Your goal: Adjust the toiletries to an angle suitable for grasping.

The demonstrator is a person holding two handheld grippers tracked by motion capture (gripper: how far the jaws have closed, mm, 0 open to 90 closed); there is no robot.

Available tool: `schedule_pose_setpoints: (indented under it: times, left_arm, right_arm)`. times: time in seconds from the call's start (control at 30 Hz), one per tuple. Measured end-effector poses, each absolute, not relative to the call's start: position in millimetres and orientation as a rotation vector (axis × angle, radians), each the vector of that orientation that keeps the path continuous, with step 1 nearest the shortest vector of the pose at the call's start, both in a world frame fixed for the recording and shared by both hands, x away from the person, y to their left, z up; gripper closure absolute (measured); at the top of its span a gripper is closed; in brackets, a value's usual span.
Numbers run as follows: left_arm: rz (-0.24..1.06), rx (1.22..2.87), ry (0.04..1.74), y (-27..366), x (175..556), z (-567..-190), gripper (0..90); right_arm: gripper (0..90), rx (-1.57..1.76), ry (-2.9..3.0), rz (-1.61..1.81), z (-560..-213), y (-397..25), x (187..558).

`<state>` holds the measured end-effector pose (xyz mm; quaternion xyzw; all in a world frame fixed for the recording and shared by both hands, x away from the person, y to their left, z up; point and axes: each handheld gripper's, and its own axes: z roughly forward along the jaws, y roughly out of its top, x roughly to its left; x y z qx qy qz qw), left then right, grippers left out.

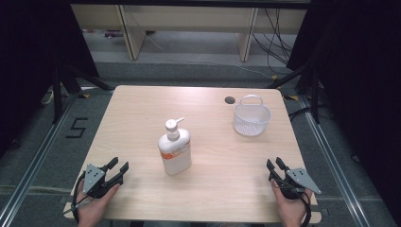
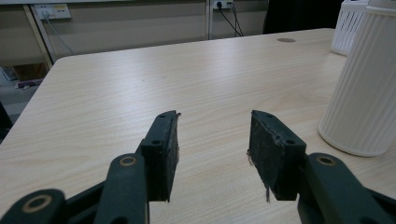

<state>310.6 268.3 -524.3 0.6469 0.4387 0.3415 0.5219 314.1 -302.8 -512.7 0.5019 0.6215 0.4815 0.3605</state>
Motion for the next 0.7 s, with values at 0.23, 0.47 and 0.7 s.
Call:
schedule_pose_setpoints:
  times: [0.23, 0.47, 0.7]
  left_arm:
    - [0.764, 1.546, 1.025, 260, 306, -518, 75.8]
    - [0.695, 1.555, 0.908, 232, 294, -492, 89.5]
    - [0.605, 1.560, 0.808, 198, 287, -471, 89.6]
  right_arm:
    - [60.3, 1.316, 1.588, 1.250, -514, -304, 315]
    - [60.3, 1.309, 1.617, 1.227, -514, -301, 317]
    - [59.5, 1.322, 1.614, 1.212, -513, -302, 318]
